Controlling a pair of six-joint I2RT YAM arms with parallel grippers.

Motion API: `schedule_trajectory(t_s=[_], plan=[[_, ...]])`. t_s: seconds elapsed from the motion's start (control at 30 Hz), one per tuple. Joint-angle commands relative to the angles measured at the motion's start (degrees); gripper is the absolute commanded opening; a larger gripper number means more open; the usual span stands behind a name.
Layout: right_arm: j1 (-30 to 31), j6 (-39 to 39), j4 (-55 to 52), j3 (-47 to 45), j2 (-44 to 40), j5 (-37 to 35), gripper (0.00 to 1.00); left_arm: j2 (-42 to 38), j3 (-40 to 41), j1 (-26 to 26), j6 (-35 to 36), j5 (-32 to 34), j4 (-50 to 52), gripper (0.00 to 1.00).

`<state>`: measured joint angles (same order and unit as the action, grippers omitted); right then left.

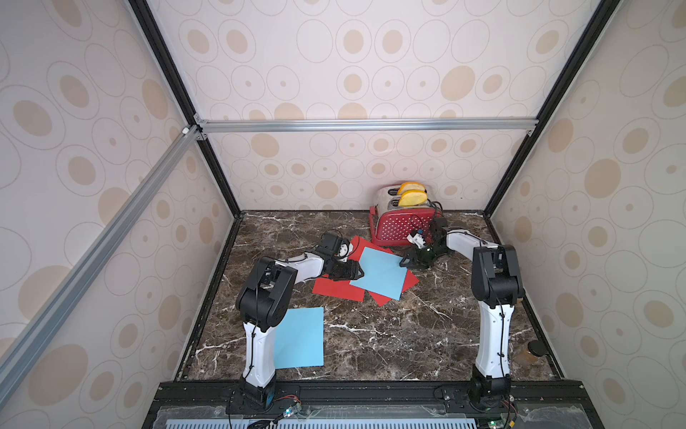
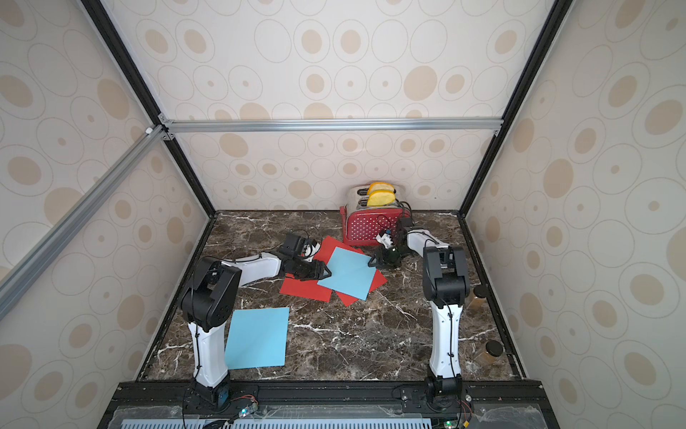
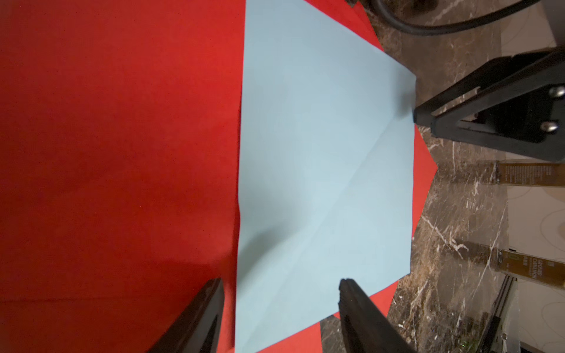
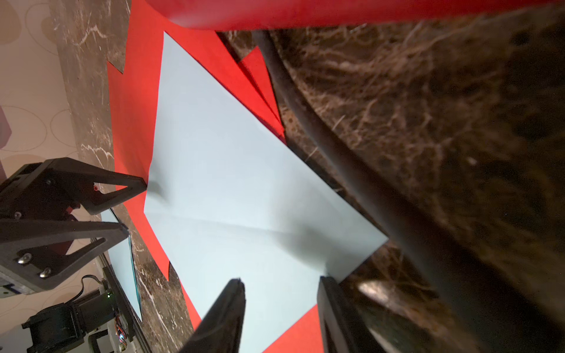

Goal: Sort the scattered colored papers by color
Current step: Pick up the colored paper from the center of the board.

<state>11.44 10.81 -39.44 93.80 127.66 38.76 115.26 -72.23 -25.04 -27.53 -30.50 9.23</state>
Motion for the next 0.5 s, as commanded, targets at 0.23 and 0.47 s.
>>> schedule_trajectory(t_s=[0.23,0.47], plan=[[-0.19,1.29,-2.00,-1.05,3.13,-2.11,0.45,1.50,-0.53,-2.79,-7.60,0.82,0.17,0.62],[-0.19,1.39,-1.78,-1.29,2.95,-2.05,0.45,1.99,-1.44,-2.82,-11.21,-0.88,-3.98,0.63]])
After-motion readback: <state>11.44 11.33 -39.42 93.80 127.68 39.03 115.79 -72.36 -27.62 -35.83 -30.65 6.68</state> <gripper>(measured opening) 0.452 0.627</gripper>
